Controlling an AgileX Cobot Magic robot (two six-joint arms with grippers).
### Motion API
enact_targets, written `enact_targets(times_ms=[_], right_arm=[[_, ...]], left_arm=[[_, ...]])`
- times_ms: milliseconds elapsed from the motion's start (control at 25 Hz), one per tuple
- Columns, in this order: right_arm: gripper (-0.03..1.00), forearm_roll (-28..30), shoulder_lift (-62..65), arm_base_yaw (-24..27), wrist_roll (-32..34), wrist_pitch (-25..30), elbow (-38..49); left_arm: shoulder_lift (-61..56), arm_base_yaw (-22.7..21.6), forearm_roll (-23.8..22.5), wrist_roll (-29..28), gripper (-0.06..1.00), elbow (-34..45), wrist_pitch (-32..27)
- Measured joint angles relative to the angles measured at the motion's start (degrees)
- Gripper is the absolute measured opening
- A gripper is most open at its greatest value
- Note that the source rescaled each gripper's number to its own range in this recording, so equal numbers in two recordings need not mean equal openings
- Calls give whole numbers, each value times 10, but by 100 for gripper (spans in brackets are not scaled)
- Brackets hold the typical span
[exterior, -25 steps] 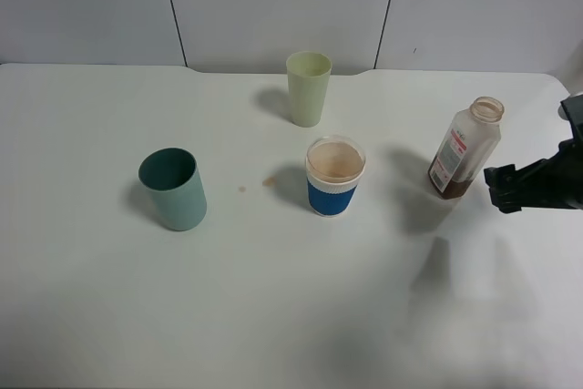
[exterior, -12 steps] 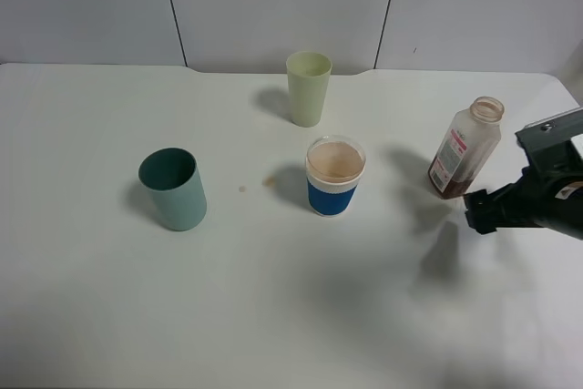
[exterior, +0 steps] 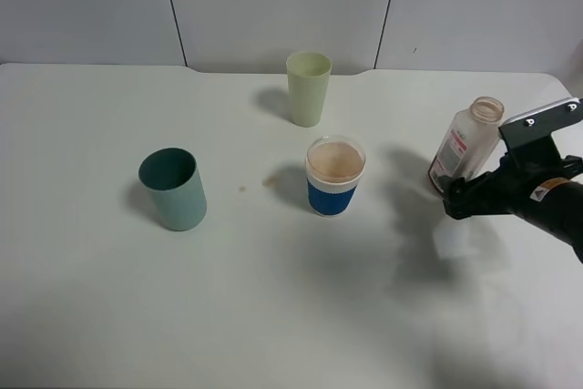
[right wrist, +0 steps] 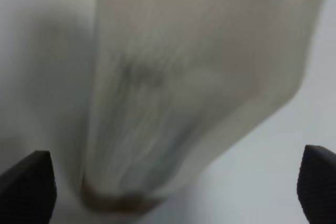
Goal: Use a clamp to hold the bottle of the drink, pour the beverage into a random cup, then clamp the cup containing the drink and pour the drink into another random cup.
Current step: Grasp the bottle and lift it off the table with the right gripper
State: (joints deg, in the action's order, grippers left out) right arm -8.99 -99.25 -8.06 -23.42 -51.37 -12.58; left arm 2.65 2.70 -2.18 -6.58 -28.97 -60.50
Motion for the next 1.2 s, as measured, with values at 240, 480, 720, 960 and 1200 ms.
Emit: enact_targets(times_ms=[240,480,720,960,1200], right_arm=[[90,0,-6,0,2,-45,0],[90,3,-80,0,8,-124,0],[90,29,-167,0,20,-175,-1],[90,42,-211,0,36,-210,-34],[90,62,-219,0,38,-197,-74]], left_arm=[[0,0,0,0,50,0,0],[0,0,0,0,50,0,0],[0,0,0,0,50,0,0],[0,0,0,0,50,0,0],[0,0,0,0,50,0,0]])
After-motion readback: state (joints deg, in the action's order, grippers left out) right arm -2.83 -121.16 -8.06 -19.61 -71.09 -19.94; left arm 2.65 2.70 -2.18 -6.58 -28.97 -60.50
